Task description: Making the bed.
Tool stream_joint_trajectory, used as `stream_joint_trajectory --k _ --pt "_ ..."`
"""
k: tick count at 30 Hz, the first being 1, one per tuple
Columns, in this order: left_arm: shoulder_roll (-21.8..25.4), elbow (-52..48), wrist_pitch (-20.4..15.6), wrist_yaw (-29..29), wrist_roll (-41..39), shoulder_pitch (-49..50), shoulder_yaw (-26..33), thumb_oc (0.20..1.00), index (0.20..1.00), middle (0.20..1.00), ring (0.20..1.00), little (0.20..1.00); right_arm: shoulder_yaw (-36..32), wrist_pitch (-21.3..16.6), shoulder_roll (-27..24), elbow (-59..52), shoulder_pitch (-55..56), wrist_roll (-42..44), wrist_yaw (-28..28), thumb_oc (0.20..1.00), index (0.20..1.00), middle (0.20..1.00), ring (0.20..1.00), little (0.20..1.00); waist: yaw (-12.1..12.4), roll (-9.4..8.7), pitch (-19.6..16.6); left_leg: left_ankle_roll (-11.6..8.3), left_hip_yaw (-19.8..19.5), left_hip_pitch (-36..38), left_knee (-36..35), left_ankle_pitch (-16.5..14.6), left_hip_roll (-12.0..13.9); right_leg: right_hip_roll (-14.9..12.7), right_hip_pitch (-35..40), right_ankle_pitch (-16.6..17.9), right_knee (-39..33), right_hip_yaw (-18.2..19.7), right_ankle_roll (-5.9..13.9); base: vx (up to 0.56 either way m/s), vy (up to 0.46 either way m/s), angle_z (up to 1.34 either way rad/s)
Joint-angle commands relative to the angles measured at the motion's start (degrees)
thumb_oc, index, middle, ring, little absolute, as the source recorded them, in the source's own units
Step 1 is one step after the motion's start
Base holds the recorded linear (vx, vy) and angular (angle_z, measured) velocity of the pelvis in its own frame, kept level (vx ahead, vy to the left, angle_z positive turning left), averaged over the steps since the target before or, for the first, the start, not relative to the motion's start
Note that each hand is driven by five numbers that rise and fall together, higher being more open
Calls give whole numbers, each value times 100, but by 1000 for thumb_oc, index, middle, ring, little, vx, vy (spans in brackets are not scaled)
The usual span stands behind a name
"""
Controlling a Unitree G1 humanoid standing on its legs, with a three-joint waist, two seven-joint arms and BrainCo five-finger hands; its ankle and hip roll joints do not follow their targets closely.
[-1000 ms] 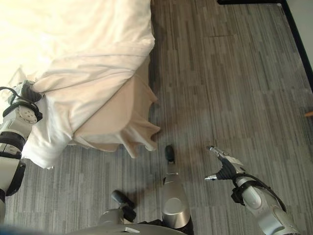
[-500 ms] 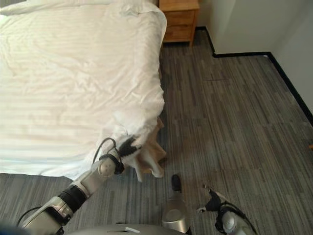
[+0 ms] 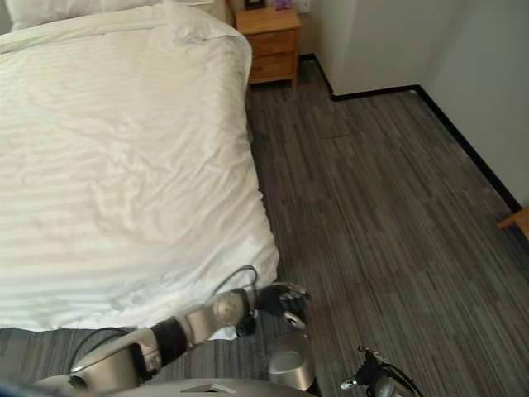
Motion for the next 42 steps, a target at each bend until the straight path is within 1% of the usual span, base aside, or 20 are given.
stream_joint_trajectory --k 1,3,7,8,9,10,12,14,15,16,17,18,19,20,26,27,28,30,36,42 --pt "-288 -220 -196 -128 -1126 122 363 1000 1000 1000 1000 1000 83 87 -499 185 -65 244 -204 1000 1000 1000 1000 1000 -110 221 315 262 -544 -227 141 127 336 -535 483 -474 161 113 388 4 -34 -5" --pt "-227 -205 -102 -213 -1892 266 516 1000 1000 1000 1000 1000 14 112 -582 127 -7 328 -270 1000 1000 1000 1000 1000 -62 171 308 252 -552 -230 145 149 359 -533 507 -454 159 81 388 -10 -36 0" --pt "127 -548 -136 -281 -2142 314 684 1000 1000 1000 1000 1000 46 112 -643 -128 27 241 -289 1000 1000 1000 1000 1000 71 115 272 238 -578 -246 147 161 389 -541 543 -444 154 5 388 -11 -40 2" --pt "329 -785 -178 -288 -2280 348 841 1000 1000 1000 1000 1000 63 70 -682 -373 72 166 -285 1000 1000 1000 1000 1000 145 98 259 235 -596 -254 147 170 401 -542 562 -445 153 -23 388 0 -60 2" --pt "842 -1422 -250 -231 -2426 457 1281 1000 1000 1000 1000 1000 8 2 -881 -1438 302 -91 -282 1000 1000 1000 1000 1000 262 40 235 224 -647 -278 144 181 420 -546 608 -459 150 -94 388 0 -60 2" --pt "872 -1472 -221 -229 -2434 485 1279 1000 1000 1000 1000 1000 -6 34 -889 -1507 350 -98 -255 1000 1000 1000 1000 1000 251 33 223 224 -659 -279 145 182 420 -549 618 -462 150 -107 388 -1 -73 3" --pt "1450 -2007 -389 305 -2337 753 2593 1000 1000 1000 1000 1000 -659 -269 -1369 -3986 918 -182 -144 1000 1000 1000 1000 1000 446 -99 161 199 -773 -336 149 232 471 -537 699 -497 138 -251 388 -7 -95 37" --pt "1736 -2309 -520 593 -2276 916 3308 1000 1000 1000 1000 1000 -909 -414 -1396 -4695 947 114 -54 1000 1000 1000 1000 1000 536 -119 112 179 -820 -372 143 273 513 -532 729 -513 135 -333 388 4 -61 26" --pt "1747 -2335 -506 595 -2274 935 3319 1000 1000 1000 1000 1000 -908 -402 -1402 -4722 958 122 -37 1000 1000 1000 1000 1000 523 -122 109 178 -825 -373 143 274 514 -532 732 -515 137 -338 388 33 -47 26" --pt "2037 -2537 -653 897 -2009 1186 4044 1000 1000 1000 1000 1000 -1041 -583 -1300 -5135 866 490 62 1000 1000 1000 1000 1000 639 -133 48 172 -862 -375 133 298 528 -524 773 -534 138 -383 388 48 -40 27" --pt "2057 -2565 -684 1040 -1996 1343 4420 1000 1000 1000 1000 1000 -1051 -635 -1228 -5299 764 693 122 940 940 940 940 940 697 -136 8 170 -889 -371 127 313 531 -526 803 -542 138 -416 388 49 -39 16" --pt "2063 -2583 -674 1040 -1993 1363 4441 1000 1000 1000 1000 1000 -1032 -629 -1234 -5305 754 701 129 746 746 746 746 746 672 -139 8 170 -897 -372 127 314 531 -527 809 -545 139 -424 388 37 -14 3" --pt "2095 -2595 -724 1176 -2038 1501 4836 1000 1000 1000 1000 1000 -1088 -680 -1124 -5542 648 941 190 504 504 504 504 504 756 -135 -27 167 -917 -372 116 330 532 -524 832 -552 137 -445 388 42 -4 4" --pt "2073 -2568 -784 1344 -2114 1836 5436 1000 1000 1000 1000 1000 -1087 -742 -952 -5867 445 1362 293 200 200 200 200 200 855 -136 -79 161 -939 -361 104 355 539 -527 880 -571 132 -500 385 62 0 7" --pt "2049 -2288 -861 1513 -2053 2318 6189 1000 1000 1000 1000 1000 -818 -850 -255 -5997 -213 3026 532 200 200 200 200 200 1202 -82 -171 153 -1053 -348 76 397 534 -542 1008 -598 98 -668 355 47 5 14" --pt "2041 -2194 -878 1547 -2010 2353 6257 1000 1000 1000 1000 1000 -781 -883 -80 -5912 -323 3569 579 200 200 200 200 200 1265 -76 -169 151 -1085 -353 73 408 528 -547 1037 -605 94 -707 349 58 15 32" --pt "1986 -1979 -932 1660 -2072 2450 6375 1000 1000 1000 1000 1000 -764 -1056 489 -5680 -522 5445 816 200 200 200 200 200 1405 -66 -167 140 -1154 -387 73 433 521 -572 1087 -607 84 -788 337 35 15 39" --pt "1902 -1837 -982 1768 -2254 2587 6530 1000 1000 1000 1000 1000 -796 -1126 874 -5519 -706 6706 1026 200 200 200 200 200 1562 -50 -162 129 -1234 -436 72 436 506 -593 1139 -616 69 -903 341 28 9 33" --pt "1687 -1482 -1008 1718 -2816 2809 6521 1000 1000 1000 1000 1000 -831 -1337 1414 -5300 -1197 8261 1373 200 200 200 200 200 1889 11 -117 126 -1463 -627 72 493 473 -659 1196 -619 69 -1149 339 10 5 31" --pt "1368 -1782 -1126 1555 -3720 2823 6115 1000 1000 1000 1000 1000 -675 -1751 1996 -5217 -1857 8901 1384 200 200 200 200 200 2271 173 118 115 -1878 -1051 74 602 443 -763 1219 -633 69 -1521 339 -35 -17 40"
